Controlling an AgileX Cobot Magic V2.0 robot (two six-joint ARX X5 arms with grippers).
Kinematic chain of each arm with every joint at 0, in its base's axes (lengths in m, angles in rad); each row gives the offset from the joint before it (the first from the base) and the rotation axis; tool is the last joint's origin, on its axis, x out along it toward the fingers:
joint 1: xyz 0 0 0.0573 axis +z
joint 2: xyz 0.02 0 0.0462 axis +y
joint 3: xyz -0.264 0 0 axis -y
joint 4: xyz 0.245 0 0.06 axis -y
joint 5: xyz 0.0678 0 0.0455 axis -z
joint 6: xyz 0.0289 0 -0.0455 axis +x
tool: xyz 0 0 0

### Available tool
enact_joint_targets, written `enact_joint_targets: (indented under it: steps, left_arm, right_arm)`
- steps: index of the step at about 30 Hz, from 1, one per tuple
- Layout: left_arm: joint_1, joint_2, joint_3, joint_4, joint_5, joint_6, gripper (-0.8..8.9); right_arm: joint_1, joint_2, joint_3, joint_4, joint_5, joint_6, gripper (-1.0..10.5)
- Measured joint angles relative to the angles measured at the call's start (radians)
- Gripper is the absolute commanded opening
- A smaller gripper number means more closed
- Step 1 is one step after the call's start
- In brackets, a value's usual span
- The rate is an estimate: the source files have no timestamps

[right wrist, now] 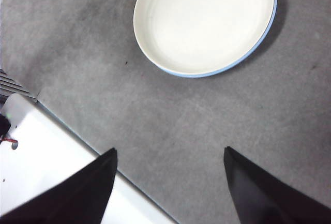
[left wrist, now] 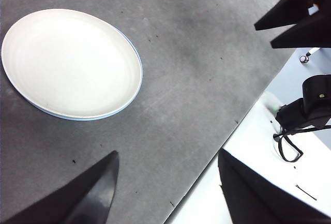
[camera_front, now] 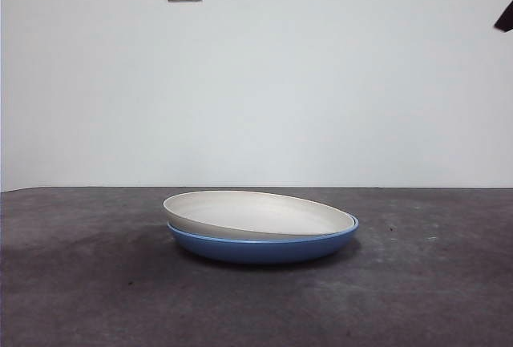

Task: Pick up the white plate, put it on the blue plate, put it on desk

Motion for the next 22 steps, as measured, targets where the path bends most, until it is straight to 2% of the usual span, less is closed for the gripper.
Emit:
enact_joint_targets:
  steps: [13, 14, 17, 18, 22]
  left_arm:
    - [0.0, 0.0, 0.0, 0.0, 0.0, 0.0, 2.96]
    - [0.0, 0.0, 0.0, 0.0, 0.0, 0.0, 2.65]
    - [0.0, 0.0, 0.0, 0.0, 0.0, 0.0, 0.68]
    - [0.0, 0.0, 0.0, 0.0, 0.0, 0.0, 0.0]
    - [0.0, 0.0, 0.0, 0.0, 0.0, 0.0, 0.1]
  right_arm:
    - [0.0, -0.023, 0.0, -0.002, 0.0, -0.004, 3.1]
    - [0.0, -0.023, 0.0, -0.002, 0.0, -0.004, 2.7]
    - [0.0, -0.023, 0.0, -0.002, 0.0, -0.011, 0.3]
    - [0.0, -0.023, 0.0, -0.002, 0.0, -0.018, 0.1]
    - [0.0, -0.023, 0.0, -0.002, 0.0, -0.039, 0.1]
